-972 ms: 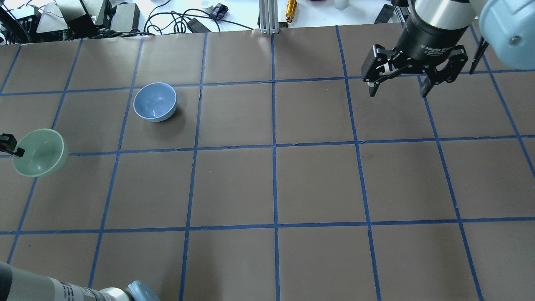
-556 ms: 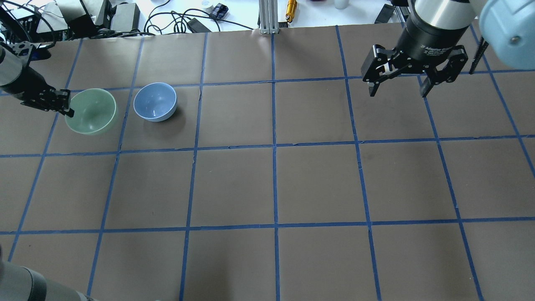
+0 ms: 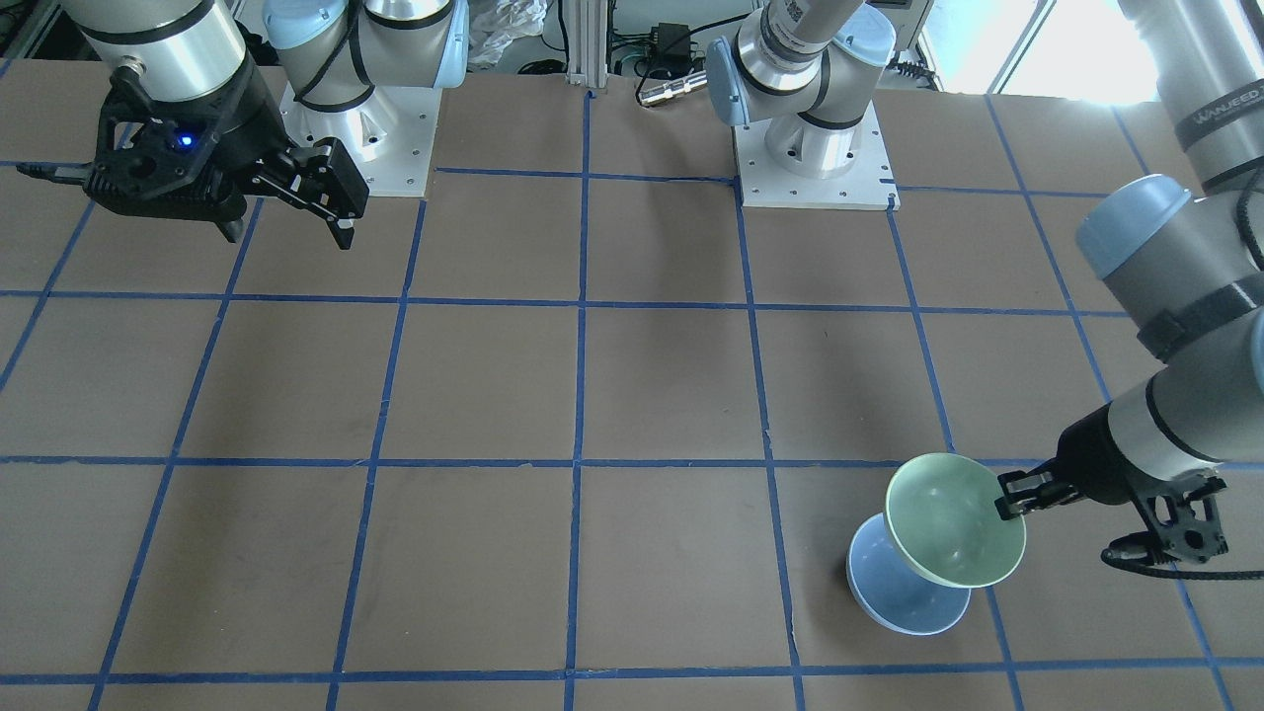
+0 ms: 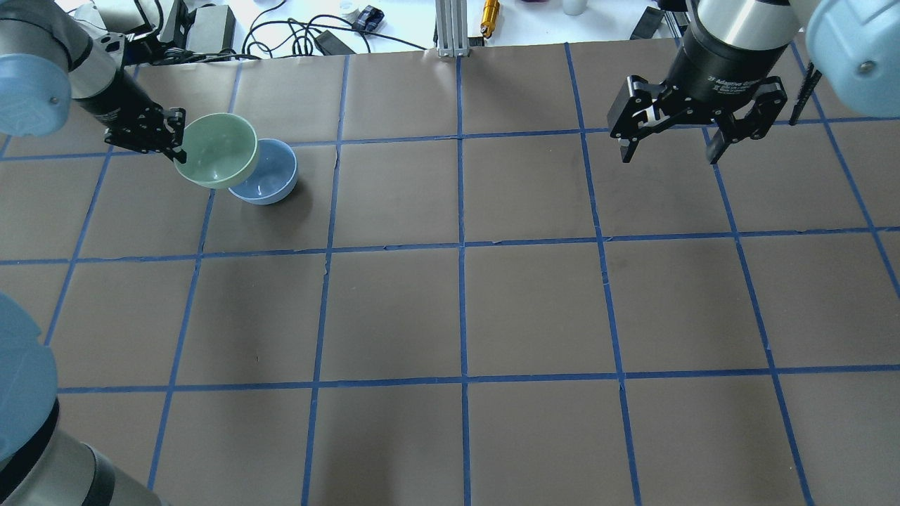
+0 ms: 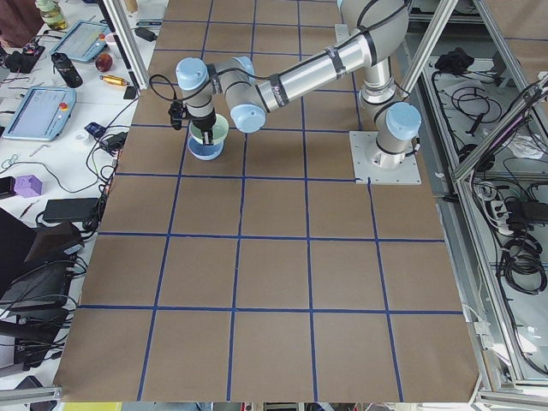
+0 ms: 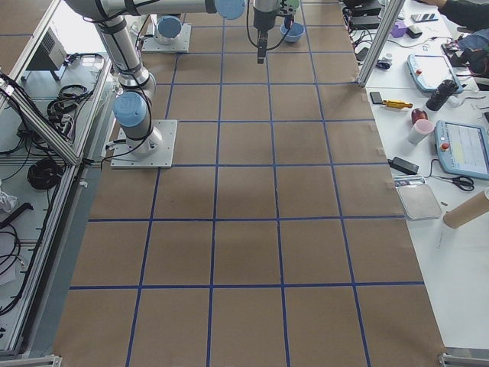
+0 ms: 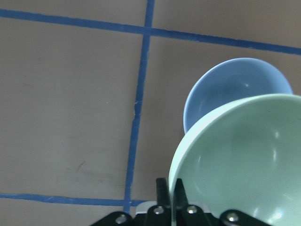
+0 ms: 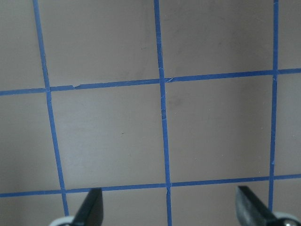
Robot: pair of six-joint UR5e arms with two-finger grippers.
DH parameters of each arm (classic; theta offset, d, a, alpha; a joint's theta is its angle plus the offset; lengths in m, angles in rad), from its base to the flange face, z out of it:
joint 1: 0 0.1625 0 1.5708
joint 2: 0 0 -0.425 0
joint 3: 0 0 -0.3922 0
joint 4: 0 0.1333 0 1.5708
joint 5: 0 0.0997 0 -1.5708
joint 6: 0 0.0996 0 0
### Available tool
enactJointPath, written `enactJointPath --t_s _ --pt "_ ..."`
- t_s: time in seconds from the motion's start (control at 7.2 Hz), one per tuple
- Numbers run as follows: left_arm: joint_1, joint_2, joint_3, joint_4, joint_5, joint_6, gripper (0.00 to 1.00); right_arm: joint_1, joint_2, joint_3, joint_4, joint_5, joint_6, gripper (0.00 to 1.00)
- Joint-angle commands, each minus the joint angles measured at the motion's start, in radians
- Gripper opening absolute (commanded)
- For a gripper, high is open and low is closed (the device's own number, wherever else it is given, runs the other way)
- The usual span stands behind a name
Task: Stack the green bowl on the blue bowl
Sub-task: 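Lift the green bowl and carry it over the light blue bowl, then lower the green bowl into the light blue bowl and open the left gripper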
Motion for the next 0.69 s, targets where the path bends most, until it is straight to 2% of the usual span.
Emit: enactJointPath --t_s 0.0,0.28,0.56 --pt "-0.025 -0.048 0.056 -0.002 -0.001 -0.054 0.00 0.000 0.000 -0.002 0.000 0.000 0.000 1.00" --pt "-0.024 -0.109 0.094 0.001 0.002 -0.036 0.00 0.000 0.000 0.000 0.000 0.000 -0.002 1.00" --pt "-0.025 -0.126 0.087 0.015 0.003 -0.034 0.00 0.000 0.000 -0.002 0.000 0.000 -0.002 1.00"
